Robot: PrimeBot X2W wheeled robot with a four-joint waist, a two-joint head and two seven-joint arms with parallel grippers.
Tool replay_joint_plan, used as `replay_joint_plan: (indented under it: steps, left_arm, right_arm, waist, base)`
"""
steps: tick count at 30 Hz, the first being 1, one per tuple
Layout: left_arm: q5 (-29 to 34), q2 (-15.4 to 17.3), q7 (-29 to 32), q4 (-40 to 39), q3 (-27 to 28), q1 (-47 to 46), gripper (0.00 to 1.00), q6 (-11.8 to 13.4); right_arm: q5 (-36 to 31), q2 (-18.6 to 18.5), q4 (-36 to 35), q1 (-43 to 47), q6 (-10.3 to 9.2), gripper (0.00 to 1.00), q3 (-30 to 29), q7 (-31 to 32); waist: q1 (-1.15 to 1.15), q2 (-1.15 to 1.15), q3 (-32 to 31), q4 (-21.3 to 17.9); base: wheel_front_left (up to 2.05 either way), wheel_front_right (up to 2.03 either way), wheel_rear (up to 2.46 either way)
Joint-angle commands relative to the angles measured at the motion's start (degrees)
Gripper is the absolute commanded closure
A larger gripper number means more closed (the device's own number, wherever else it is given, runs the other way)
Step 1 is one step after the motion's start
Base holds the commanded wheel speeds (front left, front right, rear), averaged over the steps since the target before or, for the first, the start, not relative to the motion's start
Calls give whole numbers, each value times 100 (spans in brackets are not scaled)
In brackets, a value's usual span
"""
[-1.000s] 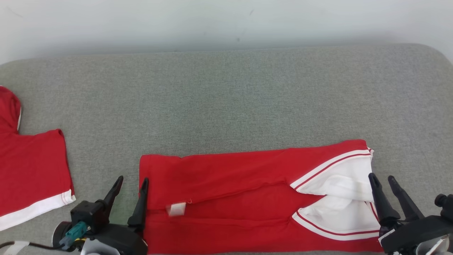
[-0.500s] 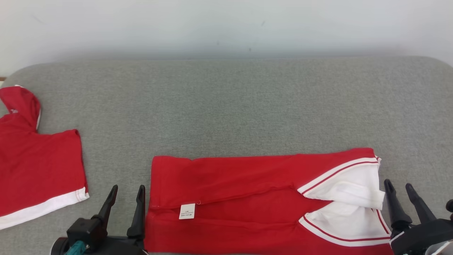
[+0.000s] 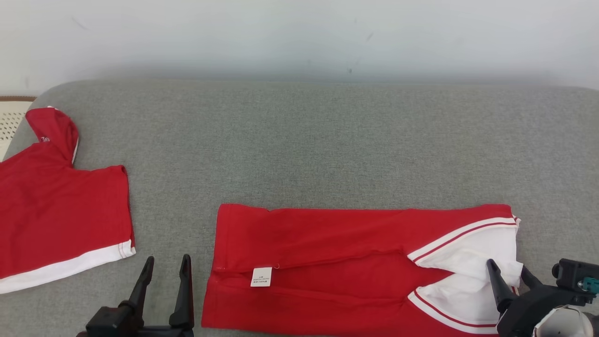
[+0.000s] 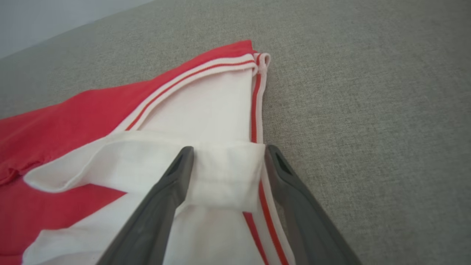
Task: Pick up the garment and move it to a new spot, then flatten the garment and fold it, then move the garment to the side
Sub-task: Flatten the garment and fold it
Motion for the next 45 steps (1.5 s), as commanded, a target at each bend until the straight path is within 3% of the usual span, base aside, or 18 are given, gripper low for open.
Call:
replay_joint_plan:
  steps: [1,11,12,13,14,23,33,38,45]
  left_arm:
    - [72,-8,-31,-8,40,114,0,-13]
    - [223,-176,-31,28,216,180,0,-138]
    - [243,-190,-32,33,227,188,0,-148]
    - [254,-202,-32,38,243,197,0,-166]
    - [262,-215,-31,42,259,201,0,-182]
    - [339,-303,-32,88,394,190,0,-266]
    - [393,-378,-32,89,569,254,0,-338]
    - [416,-404,-32,70,655,353,0,-348]
    - [438,-430,-32,83,714,388,0,-384]
  right_arm:
    - [-129,-22,102,-65,-4,0,-17,17]
    - [-299,163,877,-217,-4,0,-29,192]
    - [-246,190,911,-220,-4,8,10,234]
    - [-199,201,904,-230,-1,65,55,229]
    - [-161,201,882,-247,-1,100,92,162]
    - [-81,-104,934,-427,-6,100,111,-77]
    - [-186,-747,1038,-546,-5,100,-472,-234]
    - [251,-588,521,-518,-5,100,-352,-47]
    - [971,-319,-747,-252,-3,100,11,468]
  waist:
    - [0,0,-1,40]
    - [0,0,-56,101]
    - [0,0,-60,103]
    - [0,0,-64,102]
    - [0,0,-63,101]
    - [0,0,-53,79]
    - [0,0,-128,10]
    - [0,0,-185,-95]
    - [0,0,-288,-185]
  base:
    - [0,0,0]
    - [0,0,0]
    - [0,0,0]
    - [0,0,0]
    - [0,0,0]
    - [0,0,0]
    - [0,0,0]
    - [0,0,0]
    - [0,0,0]
